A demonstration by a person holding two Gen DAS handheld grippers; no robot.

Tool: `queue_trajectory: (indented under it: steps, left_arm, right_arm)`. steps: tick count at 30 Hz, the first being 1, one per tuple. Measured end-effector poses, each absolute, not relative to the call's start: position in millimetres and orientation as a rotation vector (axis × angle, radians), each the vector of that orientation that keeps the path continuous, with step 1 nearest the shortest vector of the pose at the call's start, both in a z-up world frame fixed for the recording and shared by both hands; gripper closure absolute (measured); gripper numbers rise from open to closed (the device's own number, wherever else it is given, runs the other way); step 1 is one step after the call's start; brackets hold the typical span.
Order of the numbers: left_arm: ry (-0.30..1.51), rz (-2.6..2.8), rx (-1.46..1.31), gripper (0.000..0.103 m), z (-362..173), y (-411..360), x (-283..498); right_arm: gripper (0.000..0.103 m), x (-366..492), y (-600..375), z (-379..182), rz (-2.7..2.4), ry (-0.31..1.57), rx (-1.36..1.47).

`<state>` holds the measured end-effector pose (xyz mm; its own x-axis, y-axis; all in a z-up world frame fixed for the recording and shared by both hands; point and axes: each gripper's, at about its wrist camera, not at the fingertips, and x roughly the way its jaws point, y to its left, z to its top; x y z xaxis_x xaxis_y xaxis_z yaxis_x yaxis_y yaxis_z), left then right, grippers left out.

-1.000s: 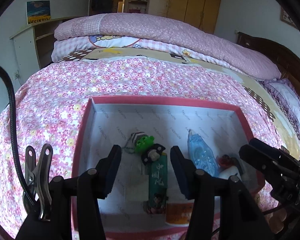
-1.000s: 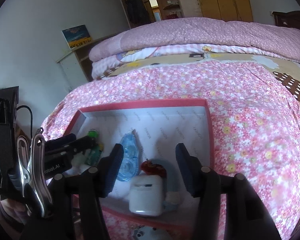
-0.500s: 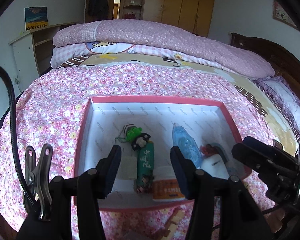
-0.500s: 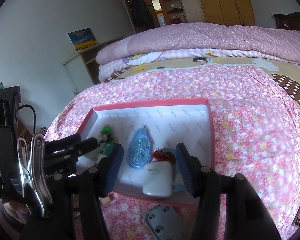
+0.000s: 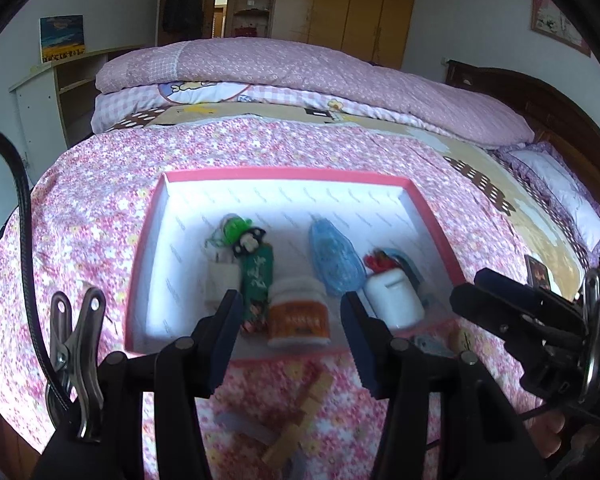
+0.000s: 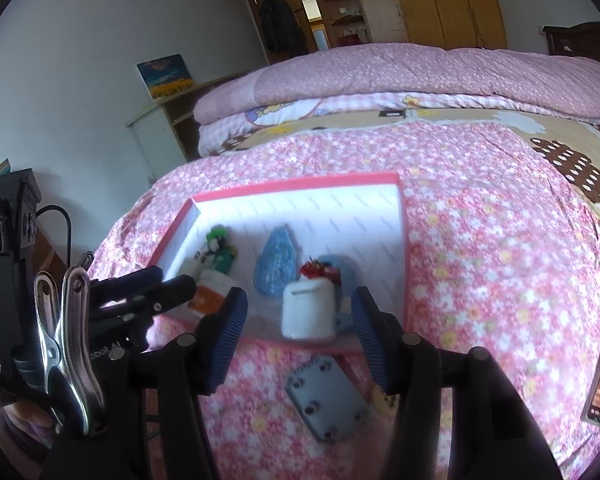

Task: Organize rigid objects
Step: 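Withdraw both tools from the tray toward the wooden stick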

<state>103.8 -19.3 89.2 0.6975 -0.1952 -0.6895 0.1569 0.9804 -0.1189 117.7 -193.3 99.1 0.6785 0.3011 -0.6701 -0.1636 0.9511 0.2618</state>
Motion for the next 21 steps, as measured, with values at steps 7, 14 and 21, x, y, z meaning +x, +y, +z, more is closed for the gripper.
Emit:
queue_trajectory:
  steps: [7,14,21]
  left_arm:
    - [0.793,-0.217,-0.021,0.049,81,-27,83]
    - [0.827,-0.231,-0.005,0.049,68,-33,70]
    - [0.853,-0.238,0.015,0.049,56,-36,62]
  right_arm:
    - [0.048,99,-204,92,0.244,0.799,0.207]
    - [0.048,86,-212,79,0.222,0.826,0.22]
    - [0.048,76,-217,71,0.207,0.843,0.231]
